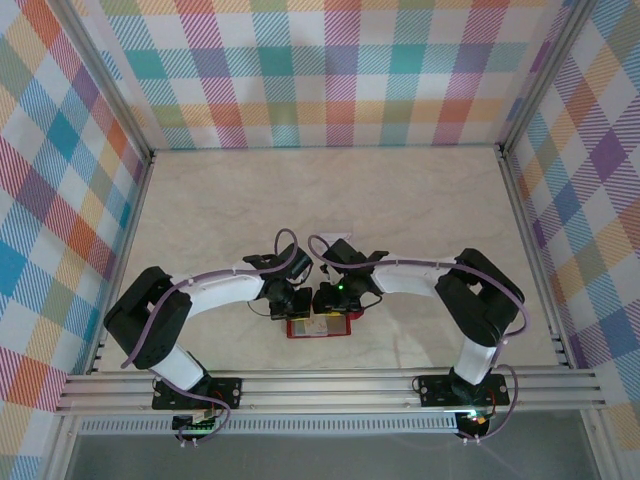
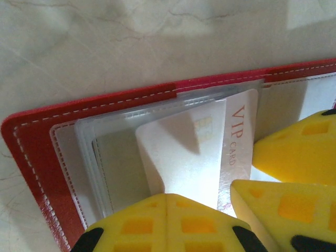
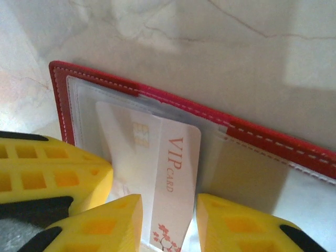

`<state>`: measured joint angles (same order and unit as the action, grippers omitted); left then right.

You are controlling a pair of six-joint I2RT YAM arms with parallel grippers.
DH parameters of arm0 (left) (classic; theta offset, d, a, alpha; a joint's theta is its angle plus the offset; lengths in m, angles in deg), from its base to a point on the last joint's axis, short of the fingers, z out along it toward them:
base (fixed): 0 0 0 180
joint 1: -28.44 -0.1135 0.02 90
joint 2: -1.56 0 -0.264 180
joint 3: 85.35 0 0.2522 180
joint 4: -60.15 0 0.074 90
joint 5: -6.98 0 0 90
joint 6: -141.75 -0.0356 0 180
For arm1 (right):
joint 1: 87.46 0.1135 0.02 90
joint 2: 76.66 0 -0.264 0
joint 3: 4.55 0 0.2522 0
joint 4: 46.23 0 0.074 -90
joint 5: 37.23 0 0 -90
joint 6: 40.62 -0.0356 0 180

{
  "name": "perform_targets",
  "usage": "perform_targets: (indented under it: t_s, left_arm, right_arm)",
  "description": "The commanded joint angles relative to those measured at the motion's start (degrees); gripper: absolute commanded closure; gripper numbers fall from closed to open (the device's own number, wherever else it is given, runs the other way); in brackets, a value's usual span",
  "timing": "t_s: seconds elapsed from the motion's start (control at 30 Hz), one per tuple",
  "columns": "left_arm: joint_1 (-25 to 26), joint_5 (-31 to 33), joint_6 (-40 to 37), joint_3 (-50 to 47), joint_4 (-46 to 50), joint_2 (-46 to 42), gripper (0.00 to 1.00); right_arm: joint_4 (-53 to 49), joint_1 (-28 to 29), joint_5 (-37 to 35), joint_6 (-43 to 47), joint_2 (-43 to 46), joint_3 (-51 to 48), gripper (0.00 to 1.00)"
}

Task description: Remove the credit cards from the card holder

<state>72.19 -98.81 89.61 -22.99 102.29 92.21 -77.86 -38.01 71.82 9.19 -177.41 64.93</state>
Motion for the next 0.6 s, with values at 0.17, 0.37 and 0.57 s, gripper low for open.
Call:
perform_targets:
  t_s: [0.17, 0.37, 0.57]
  left_arm:
    - [0.5, 4.0, -0.9, -1.5, 3.1, 3.1, 0.98]
    - [0.5, 4.4, -0.9, -1.3, 3.4, 3.7, 0.98]
    - [0.5, 4.7, -0.8, -0.8, 3.3, 4.6, 0.98]
  right_arm:
    - [3.6, -0.2, 4.5, 1.0, -1.8, -0.8, 0.68]
    - [10.3, -0.3, 8.0, -2.2, 0.2, -4.3, 0.70]
    - [18.4, -0.8, 10.1, -6.4, 3.9, -9.8, 0.74]
